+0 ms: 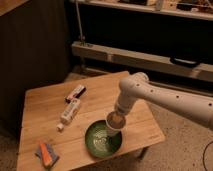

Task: Place the ceramic cup in the ceramic bowl

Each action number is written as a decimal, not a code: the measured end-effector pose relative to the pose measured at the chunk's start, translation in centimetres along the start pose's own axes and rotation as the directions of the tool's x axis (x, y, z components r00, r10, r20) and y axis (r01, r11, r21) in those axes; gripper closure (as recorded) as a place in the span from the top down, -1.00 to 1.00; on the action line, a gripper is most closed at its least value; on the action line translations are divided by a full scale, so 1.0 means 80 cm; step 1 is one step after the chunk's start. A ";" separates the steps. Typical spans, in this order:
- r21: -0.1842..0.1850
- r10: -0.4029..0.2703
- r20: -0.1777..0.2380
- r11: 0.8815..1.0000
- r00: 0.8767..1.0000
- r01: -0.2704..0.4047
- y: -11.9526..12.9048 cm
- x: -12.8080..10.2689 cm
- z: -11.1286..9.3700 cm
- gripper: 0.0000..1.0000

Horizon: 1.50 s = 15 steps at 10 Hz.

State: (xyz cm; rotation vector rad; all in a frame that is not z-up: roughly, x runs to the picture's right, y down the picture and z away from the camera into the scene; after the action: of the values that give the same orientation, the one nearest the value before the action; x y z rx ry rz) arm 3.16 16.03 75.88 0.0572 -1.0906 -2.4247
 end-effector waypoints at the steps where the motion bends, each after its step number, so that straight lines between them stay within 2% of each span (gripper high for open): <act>1: 0.006 -0.014 0.007 1.000 1.000 0.014 -0.006 0.002 0.006 -1.00; 3: 0.023 -0.057 0.020 0.998 0.998 0.056 -0.018 -0.004 0.017 -1.00; 6: 0.036 -0.060 0.033 0.998 0.998 0.059 -0.020 -0.018 0.029 -1.00; 9: 0.053 -0.079 0.027 0.996 0.997 0.077 -0.029 0.000 0.038 -1.00; 10: 0.075 -0.108 0.032 0.992 0.994 0.106 -0.040 0.013 0.042 -0.97; 12: 0.092 -0.148 0.061 0.986 0.987 0.142 -0.054 0.027 0.050 -0.63; 13: 0.059 -0.150 0.113 0.988 0.982 0.144 -0.054 0.026 0.057 -0.39; 14: 0.015 -0.153 0.141 0.988 0.978 0.153 -0.056 0.030 0.062 -0.20; 15: -0.013 -0.143 0.152 0.989 0.978 0.147 -0.051 0.026 0.064 0.01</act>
State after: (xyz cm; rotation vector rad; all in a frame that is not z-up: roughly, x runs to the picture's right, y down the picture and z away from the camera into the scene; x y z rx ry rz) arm -1.52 20.98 76.75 -0.0576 -1.1585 -2.6081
